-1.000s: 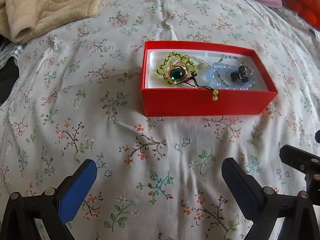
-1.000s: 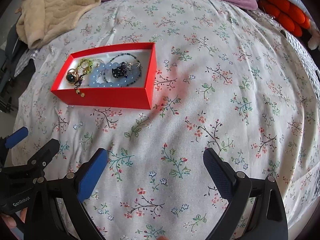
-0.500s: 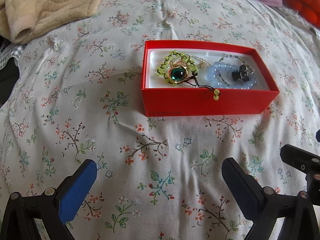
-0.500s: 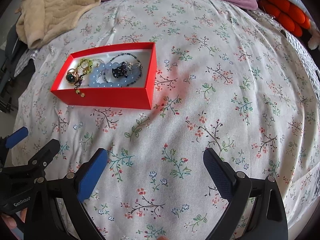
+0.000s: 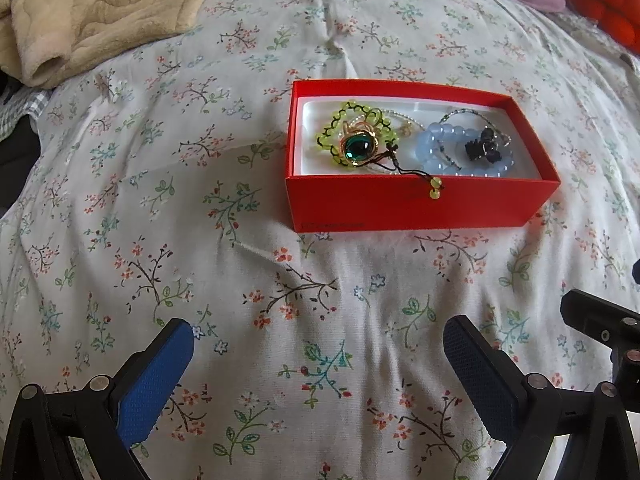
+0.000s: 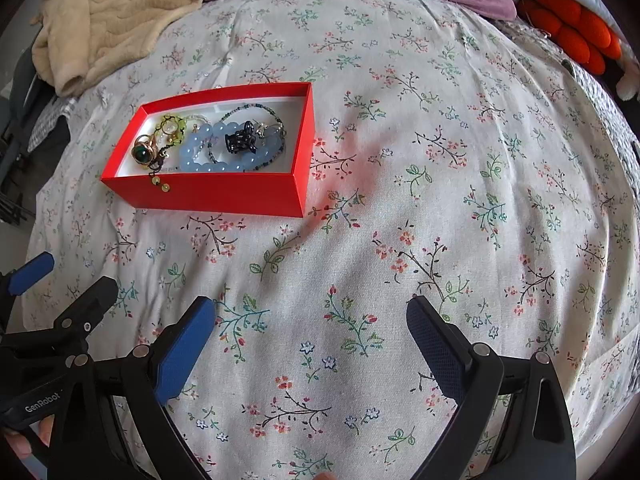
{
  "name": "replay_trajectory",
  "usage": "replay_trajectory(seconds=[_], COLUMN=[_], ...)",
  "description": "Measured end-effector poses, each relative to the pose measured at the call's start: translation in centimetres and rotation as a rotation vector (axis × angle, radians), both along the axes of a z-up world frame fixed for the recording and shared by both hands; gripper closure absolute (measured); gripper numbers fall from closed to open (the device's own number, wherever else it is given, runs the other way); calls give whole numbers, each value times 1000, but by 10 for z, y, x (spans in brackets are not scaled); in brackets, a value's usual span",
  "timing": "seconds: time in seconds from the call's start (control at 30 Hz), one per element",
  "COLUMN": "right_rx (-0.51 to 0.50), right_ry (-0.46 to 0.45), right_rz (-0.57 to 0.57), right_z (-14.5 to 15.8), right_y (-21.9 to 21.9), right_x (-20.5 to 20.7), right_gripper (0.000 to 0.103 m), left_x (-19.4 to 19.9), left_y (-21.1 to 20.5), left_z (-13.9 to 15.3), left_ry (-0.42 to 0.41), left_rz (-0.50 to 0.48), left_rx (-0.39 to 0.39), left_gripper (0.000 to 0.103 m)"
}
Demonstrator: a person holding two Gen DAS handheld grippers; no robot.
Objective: Organize jewelry
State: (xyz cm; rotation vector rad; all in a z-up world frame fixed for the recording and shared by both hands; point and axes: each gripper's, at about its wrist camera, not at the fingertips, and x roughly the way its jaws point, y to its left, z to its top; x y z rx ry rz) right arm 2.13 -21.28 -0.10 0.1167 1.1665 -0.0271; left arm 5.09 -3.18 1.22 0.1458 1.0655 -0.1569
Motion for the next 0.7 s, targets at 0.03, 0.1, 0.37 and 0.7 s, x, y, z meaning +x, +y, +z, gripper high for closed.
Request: replay_trajectory(seconds=[0.03, 0.1, 0.37, 0.7], right_rx=[0, -1, -1, -18], right_ry=[0, -1, 0, -5], right_rz=[1, 1, 0, 1], right_z=[0, 0, 0, -2], right_y=[0, 0, 0, 1], right_x=[0, 0, 0, -2], right_gripper=[5, 5, 5, 5], left_x=[0, 0, 1, 2], left_y=[0, 0, 0, 2], left_z=[0, 0, -1, -1], left_ry=[0, 0, -1, 0], left_rz=[0, 0, 2, 4], left_rx=[1, 3, 5, 2], left_gripper=[1, 1, 1, 1])
